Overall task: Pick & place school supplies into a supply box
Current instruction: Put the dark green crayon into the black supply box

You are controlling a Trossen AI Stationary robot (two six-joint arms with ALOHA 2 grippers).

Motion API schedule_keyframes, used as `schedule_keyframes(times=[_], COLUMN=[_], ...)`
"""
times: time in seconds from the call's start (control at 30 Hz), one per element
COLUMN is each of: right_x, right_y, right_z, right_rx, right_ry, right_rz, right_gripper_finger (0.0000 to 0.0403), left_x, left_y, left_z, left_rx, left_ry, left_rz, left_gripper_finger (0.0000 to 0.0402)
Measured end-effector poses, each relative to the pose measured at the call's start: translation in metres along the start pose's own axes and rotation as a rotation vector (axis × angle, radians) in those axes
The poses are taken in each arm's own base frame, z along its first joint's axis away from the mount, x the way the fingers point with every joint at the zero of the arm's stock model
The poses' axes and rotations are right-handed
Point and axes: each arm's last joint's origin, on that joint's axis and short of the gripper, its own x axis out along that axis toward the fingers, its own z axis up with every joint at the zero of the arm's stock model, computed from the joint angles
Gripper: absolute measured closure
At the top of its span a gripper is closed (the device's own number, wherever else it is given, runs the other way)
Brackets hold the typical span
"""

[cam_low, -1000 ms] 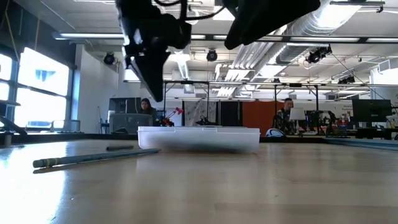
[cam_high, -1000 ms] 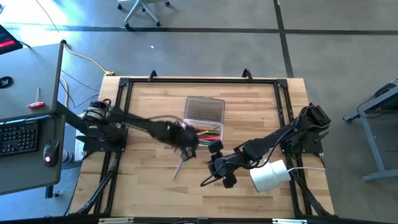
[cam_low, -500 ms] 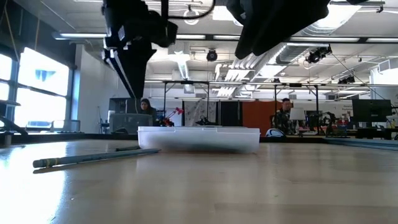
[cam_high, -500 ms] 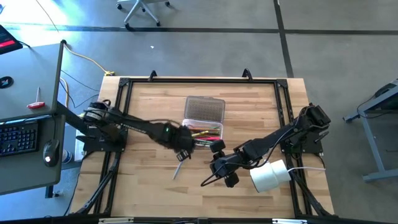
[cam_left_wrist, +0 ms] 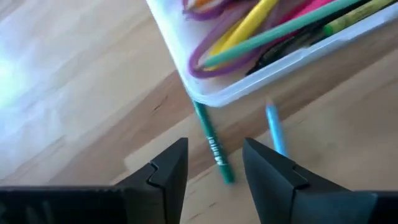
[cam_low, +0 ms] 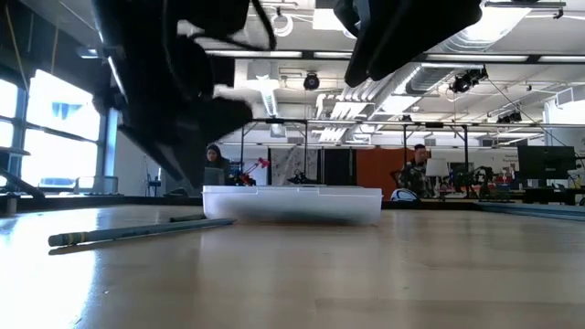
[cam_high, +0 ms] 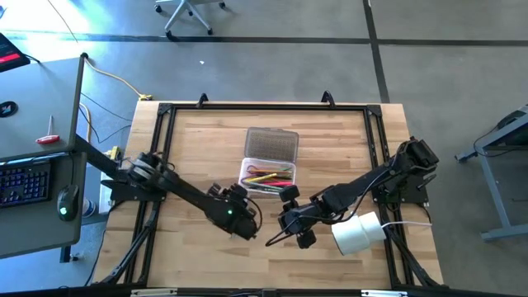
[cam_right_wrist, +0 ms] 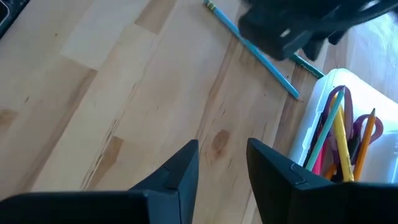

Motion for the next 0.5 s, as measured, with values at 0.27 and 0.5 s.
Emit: schedule_keyframes(times=[0.27, 0.5], right_x=[0.0, 0.0], right_y=[0.0, 0.0], right_z=[0.0, -0.001], right_rx=[0.017, 0.046], right_ry=[0.004, 0.007], right_rz=[0.0, 0.001], right_gripper_finger=[0.0289, 0.0289], left_x=[0.025, 0.027], left_y=[-0.008, -0.008], left_z=[-0.01, -0.01], left_rx=[-0.06, -0.079], left_ry=[0.083, 0.069], left_rz=[0.071, 0.079], left_gripper_finger=[0.0213, 0.0213])
